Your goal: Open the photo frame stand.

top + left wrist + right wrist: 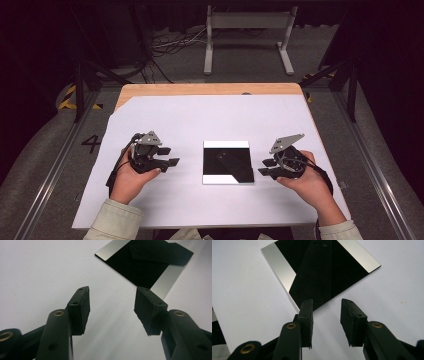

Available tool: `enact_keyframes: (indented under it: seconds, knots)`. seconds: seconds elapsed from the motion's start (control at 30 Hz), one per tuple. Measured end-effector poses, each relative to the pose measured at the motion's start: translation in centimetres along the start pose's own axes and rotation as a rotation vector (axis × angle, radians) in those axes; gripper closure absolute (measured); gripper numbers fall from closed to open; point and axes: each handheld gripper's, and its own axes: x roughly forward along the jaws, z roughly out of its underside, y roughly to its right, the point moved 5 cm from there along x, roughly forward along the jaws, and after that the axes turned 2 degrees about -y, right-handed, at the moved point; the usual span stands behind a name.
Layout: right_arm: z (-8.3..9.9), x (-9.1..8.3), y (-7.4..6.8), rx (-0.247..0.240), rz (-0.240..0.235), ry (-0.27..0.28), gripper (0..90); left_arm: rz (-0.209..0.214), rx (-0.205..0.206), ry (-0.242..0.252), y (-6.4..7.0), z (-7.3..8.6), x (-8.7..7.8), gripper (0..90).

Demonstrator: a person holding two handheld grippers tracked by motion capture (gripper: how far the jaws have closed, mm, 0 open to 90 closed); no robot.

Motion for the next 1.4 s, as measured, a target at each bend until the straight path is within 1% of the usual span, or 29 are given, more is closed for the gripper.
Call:
enact_keyframes:
  seconds: [0.2,0.23,0.27,0.33,0.4,0.43,0.47,0.5,0.6,0.67,0.97,1.17,1.37,1.4]
  knots:
    - [0.2,0.3,0.0,0.006,-0.003,-0.008,63.4,-0.002,0.0,-0.017,-0.1,0.0,0.3,47.1]
    - [0.3,0.4,0.0,0.005,-0.007,-0.01,63.5,-0.004,-0.002,-0.013,-0.2,0.0,0.3,47.1]
    - [0.4,0.7,-0.1,0.007,-0.015,-0.021,63.6,-0.007,-0.01,-0.011,-0.2,0.0,0.3,47.1]
    - [0.6,0.9,-0.1,0.004,-0.023,-0.035,63.8,-0.012,-0.007,-0.018,-0.4,0.1,0.2,47.0]
    - [0.7,1.2,-0.2,0.005,-0.032,-0.051,64.2,-0.013,-0.014,-0.02,-0.4,0.1,0.3,47.0]
    - [0.7,1.2,-0.2,0.005,-0.032,-0.051,64.2,-0.013,-0.014,-0.02,-0.4,0.1,0.3,47.0]
    - [0.8,1.6,-0.4,0.001,-0.044,-0.081,64.0,-0.014,-0.017,-0.018,-0.4,0.1,0.3,47.0]
    - [0.8,1.6,-0.4,0.001,-0.044,-0.081,64.0,-0.014,-0.018,-0.018,-0.4,0.1,0.3,47.0]
    - [1.0,2.2,-0.6,-0.002,-0.046,-0.108,63.5,-0.015,-0.017,-0.02,-0.5,0.1,0.3,46.8]
    - [1.2,2.7,-0.7,-0.011,-0.054,-0.123,65.0,-0.013,-0.018,-0.021,-0.4,0.1,0.4,46.8]
    - [1.4,3.7,-1.2,-0.03,-0.074,-0.171,66.5,-0.012,-0.016,-0.029,-0.3,0.1,0.6,46.8]
    - [1.5,4.4,-1.4,-0.046,-0.077,-0.2,67.0,-0.009,-0.011,-0.037,-0.3,0.2,0.8,46.7]
    - [1.4,4.6,-1.6,-0.054,-0.072,-0.206,66.7,-0.009,-0.012,-0.039,-0.3,0.2,0.8,46.6]
    - [1.4,4.6,-1.6,-0.06,-0.064,-0.211,67.2,-0.009,-0.013,-0.039,-0.3,0.2,0.8,46.4]
